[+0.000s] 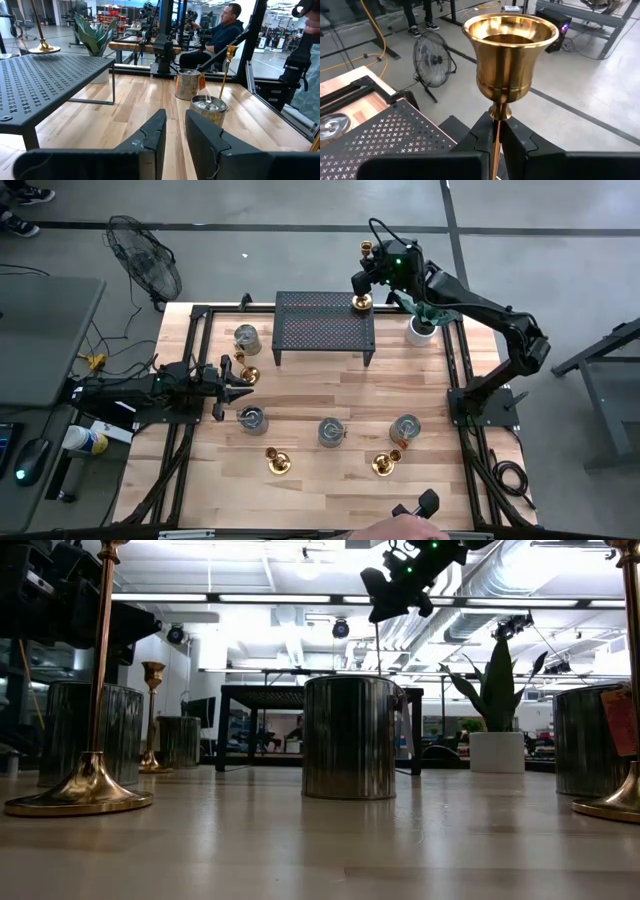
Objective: Pick & Place candle stick holders
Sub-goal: Put the gold candle holder on the shelf
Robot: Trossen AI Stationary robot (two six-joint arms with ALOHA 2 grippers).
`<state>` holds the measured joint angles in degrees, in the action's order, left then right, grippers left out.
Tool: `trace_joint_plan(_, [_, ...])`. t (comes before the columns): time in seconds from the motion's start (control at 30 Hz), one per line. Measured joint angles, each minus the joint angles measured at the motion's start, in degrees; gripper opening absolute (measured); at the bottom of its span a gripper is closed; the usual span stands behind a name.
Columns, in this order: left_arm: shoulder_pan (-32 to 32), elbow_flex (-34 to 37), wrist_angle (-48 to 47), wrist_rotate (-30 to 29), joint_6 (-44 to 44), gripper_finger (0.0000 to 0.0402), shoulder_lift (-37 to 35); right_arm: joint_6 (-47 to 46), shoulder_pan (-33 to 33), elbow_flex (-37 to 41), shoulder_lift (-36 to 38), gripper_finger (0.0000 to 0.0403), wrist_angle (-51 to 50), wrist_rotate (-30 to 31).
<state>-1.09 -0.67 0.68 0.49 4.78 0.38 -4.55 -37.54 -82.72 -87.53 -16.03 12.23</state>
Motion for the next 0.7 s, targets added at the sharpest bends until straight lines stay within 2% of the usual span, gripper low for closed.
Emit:
trace_joint_plan(0.33, [0.0,0.0,0.0,0.0,0.0,0.0072,0.0,2.0,-0.5,0.0,-0.5,0.0014,0.8,-3.3])
trace_joint_plan(0.7, [0.0,0.0,0.0,0.0,0.0,0.0072,0.0,1.8,-0.9,0.0,-0.9,0.0015,1.3,-3.7])
